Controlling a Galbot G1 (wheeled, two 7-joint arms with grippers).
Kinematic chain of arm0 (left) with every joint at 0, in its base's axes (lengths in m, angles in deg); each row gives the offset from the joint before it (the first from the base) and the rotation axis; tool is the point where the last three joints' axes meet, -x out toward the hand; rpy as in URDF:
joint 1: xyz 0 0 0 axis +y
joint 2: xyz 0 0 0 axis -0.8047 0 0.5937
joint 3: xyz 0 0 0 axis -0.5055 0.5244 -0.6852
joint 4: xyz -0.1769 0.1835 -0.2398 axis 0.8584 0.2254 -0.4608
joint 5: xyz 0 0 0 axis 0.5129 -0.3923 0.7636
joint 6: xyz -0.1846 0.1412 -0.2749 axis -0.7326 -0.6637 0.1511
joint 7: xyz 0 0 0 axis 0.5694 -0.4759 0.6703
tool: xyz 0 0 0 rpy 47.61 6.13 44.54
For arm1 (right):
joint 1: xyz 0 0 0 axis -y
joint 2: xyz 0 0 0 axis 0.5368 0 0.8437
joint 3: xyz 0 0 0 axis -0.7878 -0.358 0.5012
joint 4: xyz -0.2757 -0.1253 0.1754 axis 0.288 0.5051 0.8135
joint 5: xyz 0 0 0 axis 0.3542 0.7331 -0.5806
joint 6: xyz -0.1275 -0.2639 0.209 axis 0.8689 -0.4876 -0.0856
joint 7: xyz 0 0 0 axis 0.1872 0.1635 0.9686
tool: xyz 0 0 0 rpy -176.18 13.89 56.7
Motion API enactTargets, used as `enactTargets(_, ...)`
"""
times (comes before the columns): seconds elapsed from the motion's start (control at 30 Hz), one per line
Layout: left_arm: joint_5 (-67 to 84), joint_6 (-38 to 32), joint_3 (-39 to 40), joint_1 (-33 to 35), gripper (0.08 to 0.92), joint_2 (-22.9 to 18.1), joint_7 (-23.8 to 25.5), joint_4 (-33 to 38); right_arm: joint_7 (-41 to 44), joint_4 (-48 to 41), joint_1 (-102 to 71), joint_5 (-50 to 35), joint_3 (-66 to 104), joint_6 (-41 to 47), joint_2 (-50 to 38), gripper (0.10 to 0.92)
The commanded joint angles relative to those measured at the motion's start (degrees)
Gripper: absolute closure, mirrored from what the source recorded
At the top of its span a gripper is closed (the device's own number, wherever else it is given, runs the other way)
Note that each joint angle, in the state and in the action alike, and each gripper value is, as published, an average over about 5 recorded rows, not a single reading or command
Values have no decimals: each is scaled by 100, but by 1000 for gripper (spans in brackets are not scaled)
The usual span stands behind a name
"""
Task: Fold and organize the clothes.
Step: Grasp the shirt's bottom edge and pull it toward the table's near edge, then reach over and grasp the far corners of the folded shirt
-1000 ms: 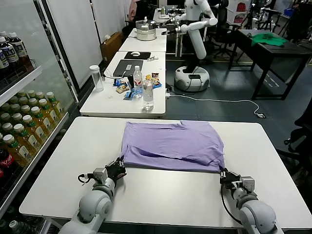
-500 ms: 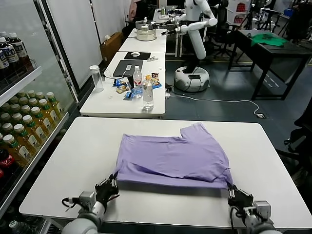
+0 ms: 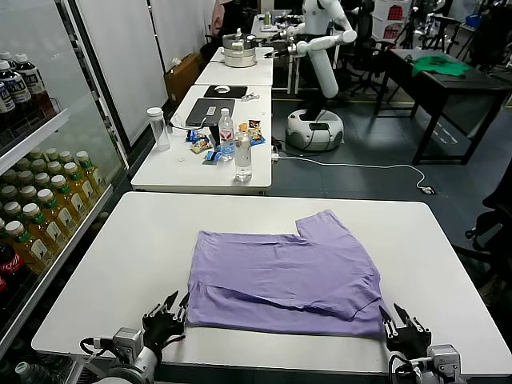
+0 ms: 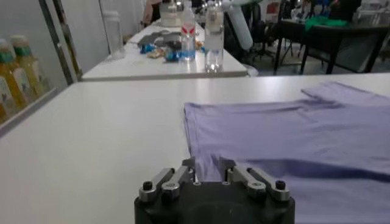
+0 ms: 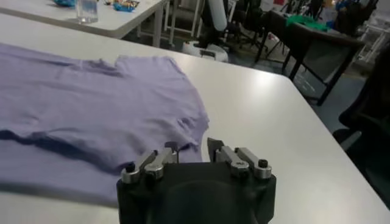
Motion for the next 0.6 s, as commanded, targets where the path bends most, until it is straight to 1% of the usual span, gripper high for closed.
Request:
enactTargets(0.03, 800, 253, 391, -1933, 459, 103, -229, -1171, -255, -1318, 2274, -669, -719, 197, -547, 369)
enactTargets(0.2, 976, 256, 971, -3124, 311, 37, -312, -2346, -351, -2622, 3849, -1004, -1730, 221, -745, 236)
enactTargets(0.27, 981, 258, 1204, -3513, 261, -6, -341, -2727, -377, -3139, 4409, -1144, -2070, 224, -771, 212)
enactTargets(0.33, 985, 260, 1385, -3812, 207, -44, -361, -3048, -392, -3592, 4814, -1304, -2327, 229, -783, 206)
enactTargets(0.43, 992, 263, 1588, -4192, 181, -119, -392, -3452, -395, -4154, 5267, -1587, -2644, 235, -806, 203)
enactTargets(0.6, 1032, 265, 1808, -4653, 177, -252, -417, -3945, -367, -4752, 5848, -1777, -3151, 238, -800, 203)
